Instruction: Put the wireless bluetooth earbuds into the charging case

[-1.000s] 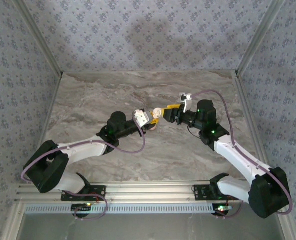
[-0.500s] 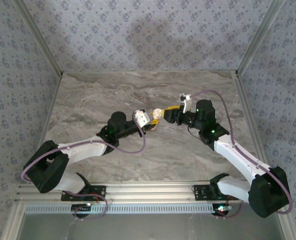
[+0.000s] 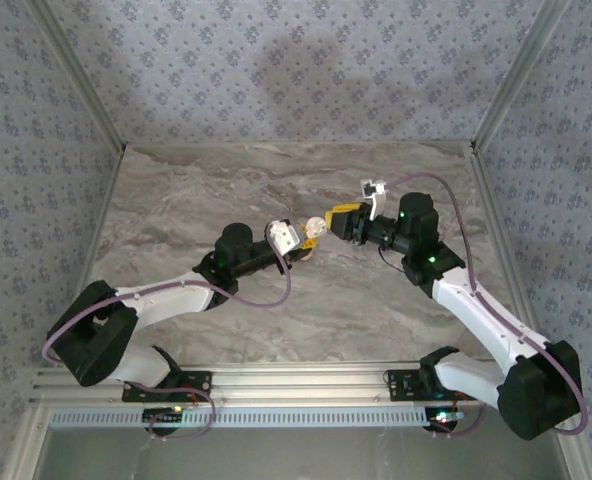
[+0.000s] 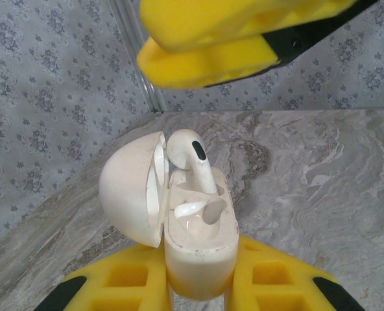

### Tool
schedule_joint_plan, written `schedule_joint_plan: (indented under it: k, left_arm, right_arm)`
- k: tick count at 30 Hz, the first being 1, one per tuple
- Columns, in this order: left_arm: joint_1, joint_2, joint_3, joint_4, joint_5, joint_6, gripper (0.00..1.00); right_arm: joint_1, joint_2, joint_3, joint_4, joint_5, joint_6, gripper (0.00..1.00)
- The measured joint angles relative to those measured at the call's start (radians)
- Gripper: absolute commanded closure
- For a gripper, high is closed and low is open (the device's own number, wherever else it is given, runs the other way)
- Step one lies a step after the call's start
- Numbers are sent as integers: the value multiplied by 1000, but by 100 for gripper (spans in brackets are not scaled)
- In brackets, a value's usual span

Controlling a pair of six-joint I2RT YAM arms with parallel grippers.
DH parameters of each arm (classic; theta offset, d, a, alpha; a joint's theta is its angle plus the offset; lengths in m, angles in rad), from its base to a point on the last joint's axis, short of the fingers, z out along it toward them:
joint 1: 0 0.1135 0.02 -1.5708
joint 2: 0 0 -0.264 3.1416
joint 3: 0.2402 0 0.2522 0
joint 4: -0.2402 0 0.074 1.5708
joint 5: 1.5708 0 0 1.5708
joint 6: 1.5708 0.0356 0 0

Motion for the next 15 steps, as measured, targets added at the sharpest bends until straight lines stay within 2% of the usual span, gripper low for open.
schedule_joint_plan:
  k: [3,15]
  left_arm:
    - [0,0,0,0,0,0,80]
    - [0,0,0,0,0,0,80]
  right_arm:
    - [0,3,2,-1,-11,0,74]
    - [6,36,3,-10,-44,-3,86]
